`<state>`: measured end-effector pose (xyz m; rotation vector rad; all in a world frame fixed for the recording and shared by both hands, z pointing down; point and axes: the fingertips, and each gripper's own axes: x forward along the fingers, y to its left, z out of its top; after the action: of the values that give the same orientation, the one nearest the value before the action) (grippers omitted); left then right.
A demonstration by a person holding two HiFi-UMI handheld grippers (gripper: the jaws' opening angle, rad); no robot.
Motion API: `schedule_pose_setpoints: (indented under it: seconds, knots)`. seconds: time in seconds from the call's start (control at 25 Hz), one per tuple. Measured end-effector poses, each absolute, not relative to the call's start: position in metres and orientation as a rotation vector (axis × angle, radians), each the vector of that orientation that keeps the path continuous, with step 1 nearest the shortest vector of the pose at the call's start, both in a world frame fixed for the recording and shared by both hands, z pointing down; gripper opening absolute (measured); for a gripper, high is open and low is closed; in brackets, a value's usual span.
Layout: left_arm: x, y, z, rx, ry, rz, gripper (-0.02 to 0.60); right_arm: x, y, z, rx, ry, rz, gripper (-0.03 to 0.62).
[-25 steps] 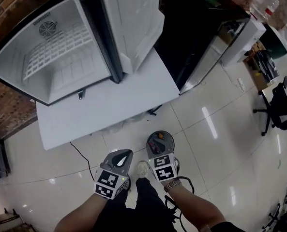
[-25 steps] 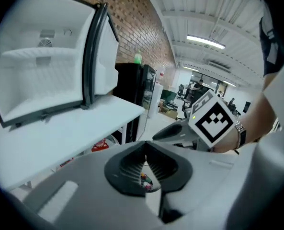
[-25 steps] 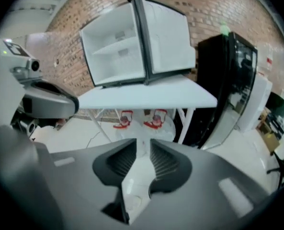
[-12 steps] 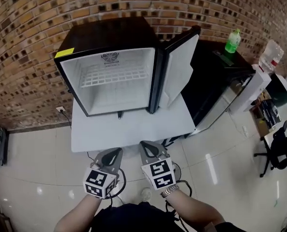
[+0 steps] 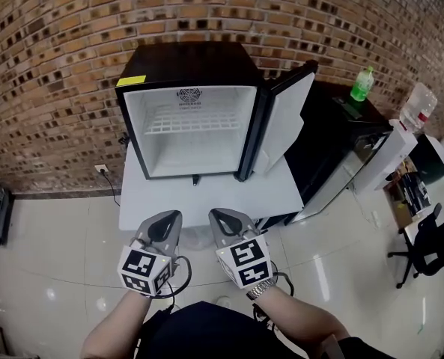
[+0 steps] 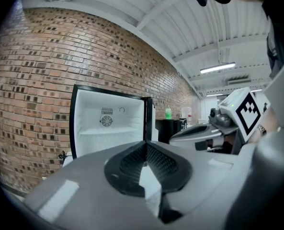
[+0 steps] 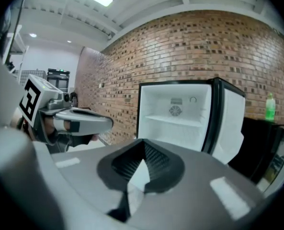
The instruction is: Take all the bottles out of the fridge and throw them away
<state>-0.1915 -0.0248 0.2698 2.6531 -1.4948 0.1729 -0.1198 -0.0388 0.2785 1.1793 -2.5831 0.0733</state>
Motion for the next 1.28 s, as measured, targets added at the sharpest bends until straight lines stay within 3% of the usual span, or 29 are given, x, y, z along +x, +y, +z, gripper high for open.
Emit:
schedule_pose_setpoints:
  seconds: [1.28]
  knots:
    - [-0.195, -0.010, 0.250, 2.749, -1.445, 0.177, 0.005, -0.132, -0.022, 0.255, 1.243, -2.581, 0.014, 0.002]
